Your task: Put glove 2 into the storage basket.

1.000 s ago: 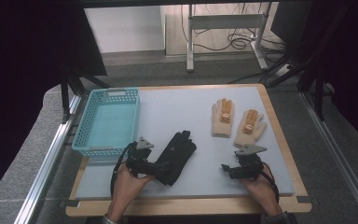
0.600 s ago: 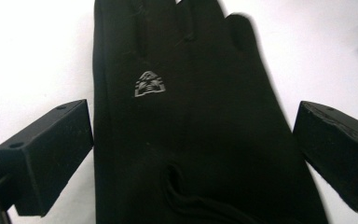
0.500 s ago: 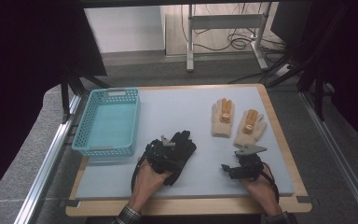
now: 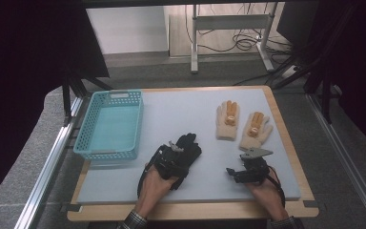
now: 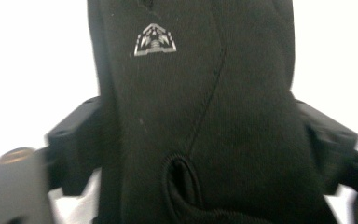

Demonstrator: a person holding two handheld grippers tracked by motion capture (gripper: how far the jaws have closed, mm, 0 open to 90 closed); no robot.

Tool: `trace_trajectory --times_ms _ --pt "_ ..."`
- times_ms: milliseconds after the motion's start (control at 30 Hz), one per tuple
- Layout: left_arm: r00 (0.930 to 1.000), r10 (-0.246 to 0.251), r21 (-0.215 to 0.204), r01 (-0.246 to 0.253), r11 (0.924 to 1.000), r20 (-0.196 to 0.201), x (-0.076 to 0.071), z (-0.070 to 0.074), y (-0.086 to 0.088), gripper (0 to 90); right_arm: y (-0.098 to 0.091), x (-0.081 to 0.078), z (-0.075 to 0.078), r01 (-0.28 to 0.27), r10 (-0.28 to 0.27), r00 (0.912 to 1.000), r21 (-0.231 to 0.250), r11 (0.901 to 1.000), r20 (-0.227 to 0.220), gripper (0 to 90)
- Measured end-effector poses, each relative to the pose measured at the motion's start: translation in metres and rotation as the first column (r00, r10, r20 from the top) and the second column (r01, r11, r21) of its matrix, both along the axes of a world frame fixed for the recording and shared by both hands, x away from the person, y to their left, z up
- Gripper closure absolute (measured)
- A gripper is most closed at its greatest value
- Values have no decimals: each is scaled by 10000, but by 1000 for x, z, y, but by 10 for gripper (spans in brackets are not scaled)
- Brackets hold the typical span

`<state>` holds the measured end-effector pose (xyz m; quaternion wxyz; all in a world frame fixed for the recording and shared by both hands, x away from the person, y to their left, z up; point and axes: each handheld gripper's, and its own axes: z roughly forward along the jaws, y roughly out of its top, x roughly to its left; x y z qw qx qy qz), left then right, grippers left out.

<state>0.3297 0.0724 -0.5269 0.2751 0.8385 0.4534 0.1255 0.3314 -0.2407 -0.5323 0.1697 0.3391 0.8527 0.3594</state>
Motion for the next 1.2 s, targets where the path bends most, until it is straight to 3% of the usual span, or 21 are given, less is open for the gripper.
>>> trace_trajectory --times_ms 67,133,233,333,400,900,1000,1200 --pt "10000 -85 1 85 10000 26 2 3 4 422 0 0 0 0 0 10000 1 10000 1 203" --pt "9999 -138 -27 138 9999 8 4 4 6 548 0 0 0 -2 2 10000 1 10000 3 202" --pt "9993 -363 -77 363 9993 8 6 5 9 647 0 0 0 2 -2 10000 1 10000 -2 203" --pt "9987 -413 -82 416 9991 283 10 10 11 669 0 0 0 0 0 10000 -1 10000 -3 203" --pt "9984 -335 -345 351 9988 461 14 16 15 669 0 0 0 -1 1 10000 -2 10000 -3 203" --pt "9977 79 -593 -40 9982 669 41 62 33 663 0 0 0 1 -1 10000 -2 10000 -10 203" --pt "9978 271 -806 -222 9965 603 49 78 43 661 0 0 0 -4 4 10000 -4 10000 1 202" --pt "9950 721 -705 -672 9952 686 61 98 62 660 0 0 0 -6 6 10000 0 10000 1 203"
